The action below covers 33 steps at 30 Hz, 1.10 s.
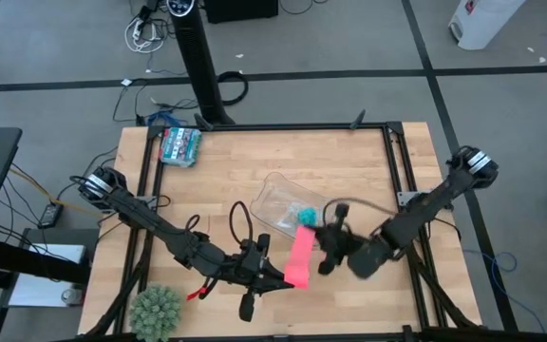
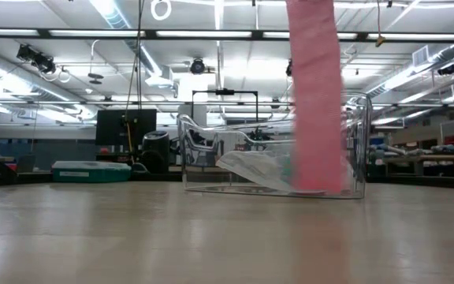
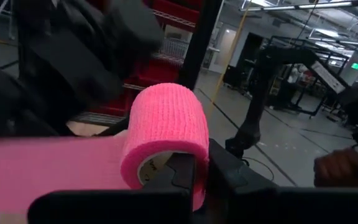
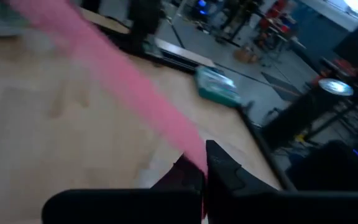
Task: Roll bandage
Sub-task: Roll the pink bandage
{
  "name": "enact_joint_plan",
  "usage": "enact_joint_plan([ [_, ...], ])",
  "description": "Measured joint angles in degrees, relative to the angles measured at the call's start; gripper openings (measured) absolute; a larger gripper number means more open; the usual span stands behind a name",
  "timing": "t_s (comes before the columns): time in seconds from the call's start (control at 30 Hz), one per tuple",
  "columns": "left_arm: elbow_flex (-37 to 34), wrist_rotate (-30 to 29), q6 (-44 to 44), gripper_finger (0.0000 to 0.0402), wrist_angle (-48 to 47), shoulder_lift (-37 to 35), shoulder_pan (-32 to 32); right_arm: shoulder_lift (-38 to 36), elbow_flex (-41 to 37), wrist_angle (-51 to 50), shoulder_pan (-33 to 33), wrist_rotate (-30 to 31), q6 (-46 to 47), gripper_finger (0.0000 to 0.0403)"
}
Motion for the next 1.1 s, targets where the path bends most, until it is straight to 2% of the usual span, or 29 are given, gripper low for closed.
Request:
enact_joint_plan([
  [0.27,0.0,-0.61,6.77,0.0023,5.9,-0.13,-1.07,-13.21,0.02,-12.66,-4.83,-5.66,0.43,0.0],
  [0.43,0.0,-3.67,13.72,0.0024,7.99,-0.2,-1.71,-16.77,0.02,-16.37,-4.74,-14.96,6.62,0.0],
  [0.5,0.0,-5.56,15.59,0.0024,8.13,-0.2,-1.86,-16.01,0.02,-16.52,-2.91,-19.36,10.02,0.0],
  [0.6,0.0,-7.15,18.13,0.0024,8.69,-0.18,-1.84,-12.25,0.02,-16.89,1.06,-20.9,14.23,0.0],
  [0.77,0.0,-10.16,21.42,0.0024,10.62,-1.12,-1.86,-5.82,0.02,-17.36,8.44,-19.47,21.94,0.0],
  [0.97,0.0,-15.1,25.56,0.0024,10.38,-1.92,-2.83,-2.27,0.02,-17.08,15.82,-15.63,29.66,0.0],
  [1.1,0.0,-17.48,26.63,0.0024,9.34,-1.95,-2.57,-0.73,0.02,-10.15,18.28,-15.49,29.85,0.0],
])
